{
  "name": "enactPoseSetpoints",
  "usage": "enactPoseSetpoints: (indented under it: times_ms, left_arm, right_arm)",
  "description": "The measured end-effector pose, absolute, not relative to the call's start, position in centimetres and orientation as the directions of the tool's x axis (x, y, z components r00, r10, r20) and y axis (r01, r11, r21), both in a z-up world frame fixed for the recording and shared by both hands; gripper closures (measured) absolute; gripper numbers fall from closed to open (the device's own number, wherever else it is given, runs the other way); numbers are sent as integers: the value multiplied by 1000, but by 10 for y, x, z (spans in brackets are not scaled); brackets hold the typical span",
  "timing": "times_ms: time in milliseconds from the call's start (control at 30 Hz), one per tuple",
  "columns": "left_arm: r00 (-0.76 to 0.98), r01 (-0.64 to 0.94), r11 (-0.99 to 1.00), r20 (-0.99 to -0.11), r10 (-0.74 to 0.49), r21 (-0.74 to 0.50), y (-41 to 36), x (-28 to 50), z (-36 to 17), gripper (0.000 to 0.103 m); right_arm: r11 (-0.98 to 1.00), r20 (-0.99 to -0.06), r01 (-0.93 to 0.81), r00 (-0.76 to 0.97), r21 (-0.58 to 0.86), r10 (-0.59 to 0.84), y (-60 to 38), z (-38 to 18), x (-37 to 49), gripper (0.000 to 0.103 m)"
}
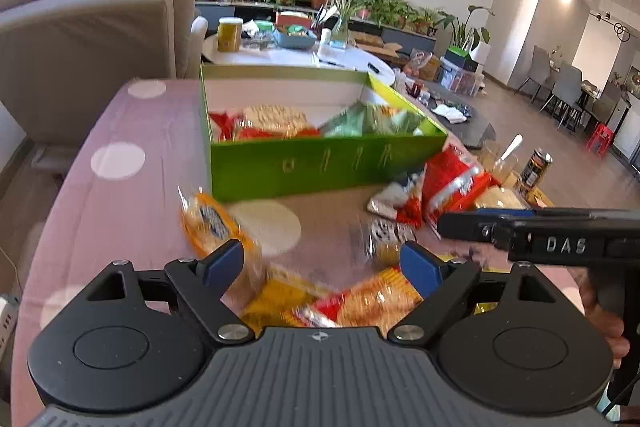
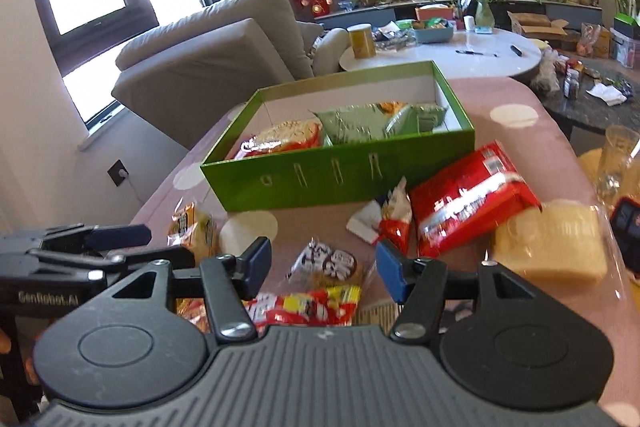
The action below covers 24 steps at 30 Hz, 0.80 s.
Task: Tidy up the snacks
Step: 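Withdraw the right gripper and lower it toward the red-and-yellow crayfish bag, then close the right gripper on the red-and-yellow crayfish bag and lift it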
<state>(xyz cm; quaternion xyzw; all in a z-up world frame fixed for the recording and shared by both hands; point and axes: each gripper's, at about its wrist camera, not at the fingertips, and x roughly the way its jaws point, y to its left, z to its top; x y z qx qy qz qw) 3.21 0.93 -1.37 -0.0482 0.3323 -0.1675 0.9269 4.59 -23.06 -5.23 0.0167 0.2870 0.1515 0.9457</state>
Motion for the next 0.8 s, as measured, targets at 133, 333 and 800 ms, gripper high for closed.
enactPoseSetpoints:
  times_ms: [133, 333, 800]
  left_arm:
    - [700, 269, 938, -624, -347, -220, 8, 23, -19, 18]
    - [693, 289, 933, -625, -358, -214, 6, 12, -19, 16]
    - [624, 332, 915, -674, -395, -229, 0, 7, -39, 14]
  right_arm:
    - [957, -546, -261, 787, 128, 287, -232, -57, 38, 41]
    - [955, -562, -251, 773, 156, 295, -234, -65, 30, 41]
    - [954, -599, -283, 748, 102, 286, -228, -80, 18, 41]
